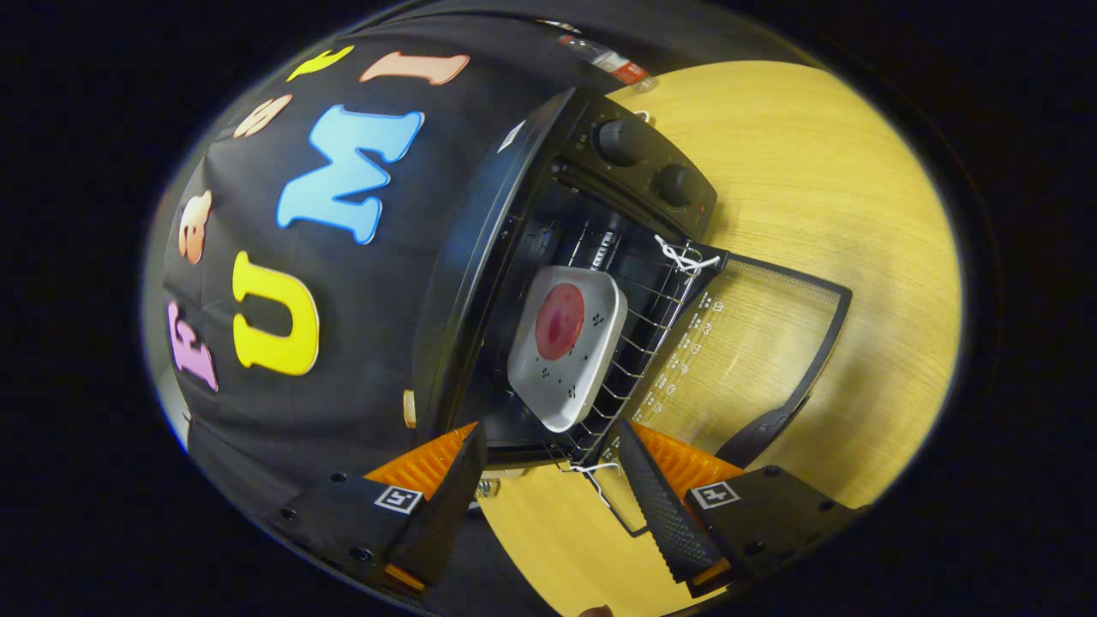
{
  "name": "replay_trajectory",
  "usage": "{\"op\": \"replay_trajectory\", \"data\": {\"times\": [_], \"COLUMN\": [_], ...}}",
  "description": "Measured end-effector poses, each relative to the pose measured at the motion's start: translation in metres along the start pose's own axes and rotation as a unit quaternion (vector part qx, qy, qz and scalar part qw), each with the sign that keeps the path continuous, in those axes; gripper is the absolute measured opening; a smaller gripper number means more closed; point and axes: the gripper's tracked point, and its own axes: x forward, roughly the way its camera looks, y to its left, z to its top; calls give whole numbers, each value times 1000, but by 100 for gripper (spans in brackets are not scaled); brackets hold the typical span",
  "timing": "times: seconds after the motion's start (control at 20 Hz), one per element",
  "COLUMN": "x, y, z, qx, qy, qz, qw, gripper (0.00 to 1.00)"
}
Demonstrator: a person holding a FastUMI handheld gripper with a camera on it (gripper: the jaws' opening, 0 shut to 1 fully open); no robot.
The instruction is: Open the toaster oven, put the food inside, and close the toaster oven door.
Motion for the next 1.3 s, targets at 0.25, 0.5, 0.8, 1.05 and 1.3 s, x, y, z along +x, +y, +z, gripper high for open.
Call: {"op": "replay_trajectory", "data": {"times": [0.25,0.5,0.8,1.05,1.3], "x": [-24,-36,-42,-40,-38], "y": [-19,-42,-76,-106,-123], "z": [-20,-36,-45,-52,-49], "qx": [-131,-240,-351,-438,-470], "qy": [16,36,72,107,124], "qz": [-5,-28,-64,-98,-127], "qw": [991,970,931,887,864], "gripper": [98,98,98,98,98]}}
